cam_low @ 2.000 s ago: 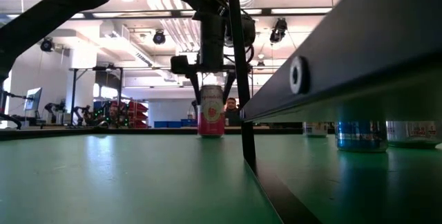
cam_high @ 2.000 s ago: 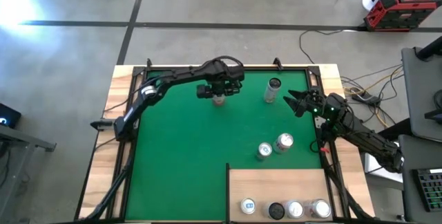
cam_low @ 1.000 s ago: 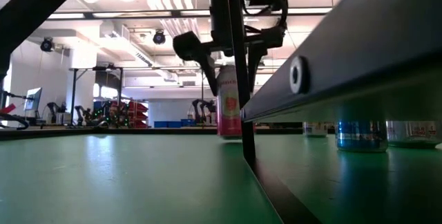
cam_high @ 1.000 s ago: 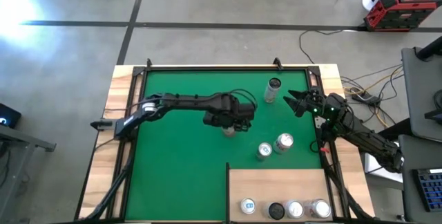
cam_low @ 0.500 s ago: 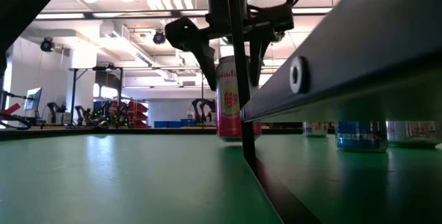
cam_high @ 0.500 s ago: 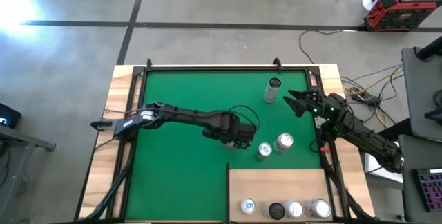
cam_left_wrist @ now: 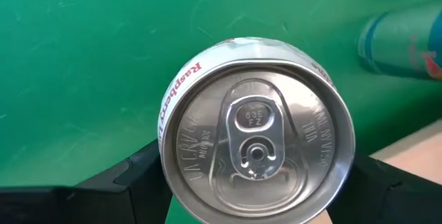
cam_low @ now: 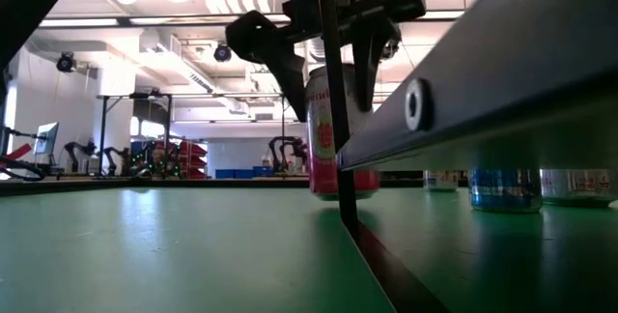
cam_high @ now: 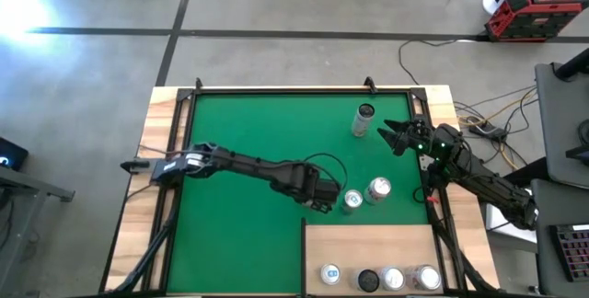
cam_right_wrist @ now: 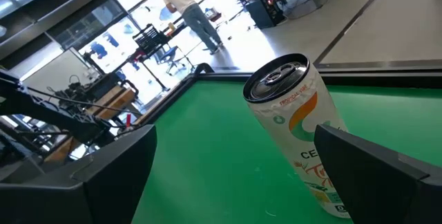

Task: Place canned beverage on shelf
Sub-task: Move the pink-white soda can near the shelf

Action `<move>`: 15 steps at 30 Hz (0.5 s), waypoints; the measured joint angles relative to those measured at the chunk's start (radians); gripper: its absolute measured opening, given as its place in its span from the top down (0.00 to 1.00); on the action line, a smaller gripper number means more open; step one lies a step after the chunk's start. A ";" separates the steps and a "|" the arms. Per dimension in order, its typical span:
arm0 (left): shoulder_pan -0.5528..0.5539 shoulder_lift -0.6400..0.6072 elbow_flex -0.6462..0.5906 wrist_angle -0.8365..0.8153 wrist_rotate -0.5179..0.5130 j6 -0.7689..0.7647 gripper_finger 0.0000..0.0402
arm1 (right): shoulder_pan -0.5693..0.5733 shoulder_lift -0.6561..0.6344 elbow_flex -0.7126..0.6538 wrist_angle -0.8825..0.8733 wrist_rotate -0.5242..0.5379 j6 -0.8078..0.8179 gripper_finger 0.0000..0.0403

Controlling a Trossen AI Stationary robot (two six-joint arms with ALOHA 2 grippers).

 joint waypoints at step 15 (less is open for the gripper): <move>-0.011 0.001 -0.004 0.019 -0.027 0.015 0.30 | 0.000 0.000 0.000 0.000 0.000 0.000 0.05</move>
